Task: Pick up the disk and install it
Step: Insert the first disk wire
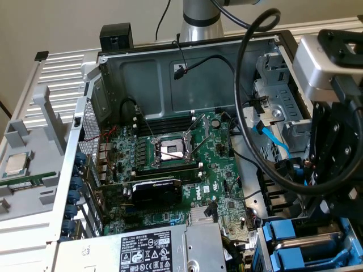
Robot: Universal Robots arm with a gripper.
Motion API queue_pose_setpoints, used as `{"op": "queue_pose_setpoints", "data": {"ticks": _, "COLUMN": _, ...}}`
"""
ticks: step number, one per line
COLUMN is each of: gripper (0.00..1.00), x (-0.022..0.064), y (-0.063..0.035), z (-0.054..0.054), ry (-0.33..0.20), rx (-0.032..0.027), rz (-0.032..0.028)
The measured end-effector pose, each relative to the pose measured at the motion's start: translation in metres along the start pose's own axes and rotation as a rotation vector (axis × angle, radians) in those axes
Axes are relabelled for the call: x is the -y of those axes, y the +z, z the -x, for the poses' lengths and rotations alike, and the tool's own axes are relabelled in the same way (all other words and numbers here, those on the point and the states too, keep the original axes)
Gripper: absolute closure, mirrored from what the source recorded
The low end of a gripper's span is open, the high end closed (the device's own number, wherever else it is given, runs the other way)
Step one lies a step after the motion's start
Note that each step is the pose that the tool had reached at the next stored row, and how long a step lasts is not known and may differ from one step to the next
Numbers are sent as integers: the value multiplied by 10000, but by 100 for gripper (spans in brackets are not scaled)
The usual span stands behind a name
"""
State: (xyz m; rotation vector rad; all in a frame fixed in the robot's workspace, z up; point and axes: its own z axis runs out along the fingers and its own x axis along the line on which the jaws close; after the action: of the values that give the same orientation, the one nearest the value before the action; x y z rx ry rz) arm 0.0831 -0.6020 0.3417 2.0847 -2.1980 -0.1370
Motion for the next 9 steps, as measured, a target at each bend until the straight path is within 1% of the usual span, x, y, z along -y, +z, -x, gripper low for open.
{"op": "queue_pose_setpoints", "data": {"ticks": 1, "gripper": 83, "x": -1, "y": -1, "z": 0, "ry": 4, "rx": -24, "rz": -21}}
{"op": "queue_pose_setpoints", "data": {"ticks": 5, "gripper": 83, "x": 0, "y": -1, "z": 2, "ry": 32, "rx": -209, "rz": -156}}
{"op": "queue_pose_setpoints", "data": {"ticks": 6, "gripper": 83, "x": 0, "y": -1, "z": 4, "ry": 36, "rx": -240, "rz": -176}}
{"op": "queue_pose_setpoints", "data": {"ticks": 7, "gripper": 83, "x": -1, "y": 0, "z": 7, "ry": 37, "rx": -250, "rz": -182}}
{"op": "queue_pose_setpoints", "data": {"ticks": 9, "gripper": 83, "x": -8, "y": 1, "z": 7, "ry": 38, "rx": -249, "rz": -183}}
